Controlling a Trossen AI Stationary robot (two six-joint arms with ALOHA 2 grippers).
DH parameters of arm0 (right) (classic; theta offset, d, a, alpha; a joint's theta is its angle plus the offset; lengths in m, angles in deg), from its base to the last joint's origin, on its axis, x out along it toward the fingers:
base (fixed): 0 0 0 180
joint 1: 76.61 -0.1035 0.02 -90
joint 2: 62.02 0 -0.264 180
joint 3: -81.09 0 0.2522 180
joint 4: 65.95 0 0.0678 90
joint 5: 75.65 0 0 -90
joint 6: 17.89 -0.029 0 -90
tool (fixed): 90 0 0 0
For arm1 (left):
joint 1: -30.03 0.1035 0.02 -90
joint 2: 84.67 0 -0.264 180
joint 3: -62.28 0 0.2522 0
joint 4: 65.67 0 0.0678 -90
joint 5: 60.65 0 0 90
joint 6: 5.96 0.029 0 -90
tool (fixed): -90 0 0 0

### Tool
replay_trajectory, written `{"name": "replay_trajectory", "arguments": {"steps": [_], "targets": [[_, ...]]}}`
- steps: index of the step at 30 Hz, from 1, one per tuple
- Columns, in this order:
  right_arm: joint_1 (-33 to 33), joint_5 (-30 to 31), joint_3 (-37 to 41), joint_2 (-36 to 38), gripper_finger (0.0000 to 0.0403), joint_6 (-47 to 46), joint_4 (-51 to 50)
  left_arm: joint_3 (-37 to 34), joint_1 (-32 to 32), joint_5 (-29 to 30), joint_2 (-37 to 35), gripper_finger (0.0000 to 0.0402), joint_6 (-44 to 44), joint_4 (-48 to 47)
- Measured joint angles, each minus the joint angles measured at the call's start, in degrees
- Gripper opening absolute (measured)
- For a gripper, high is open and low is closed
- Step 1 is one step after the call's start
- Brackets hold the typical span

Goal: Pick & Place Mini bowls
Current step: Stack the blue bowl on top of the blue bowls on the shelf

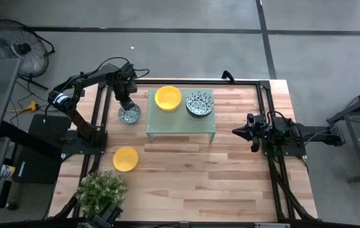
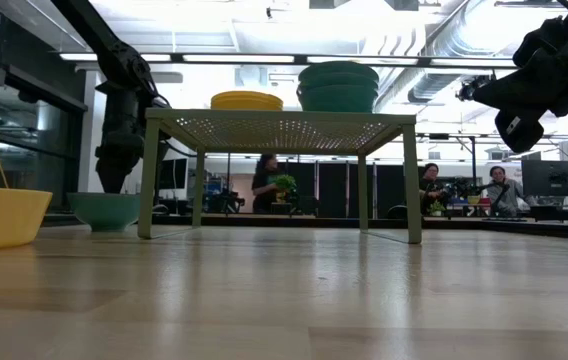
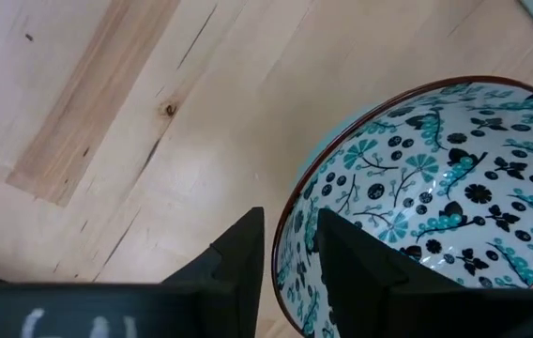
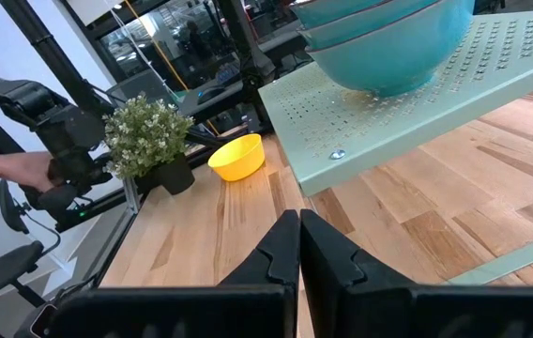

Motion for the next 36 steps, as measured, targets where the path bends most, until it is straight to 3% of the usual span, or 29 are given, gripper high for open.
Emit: {"name": "replay_trajectory", "arguments": {"steps": [36], "targets": [[0.01,0.0,0.0,-0.01,0.0,-0.01,0.01,-0.24,-4.66,3.96,0.02,0.0101,-2.16,1.48]]}}
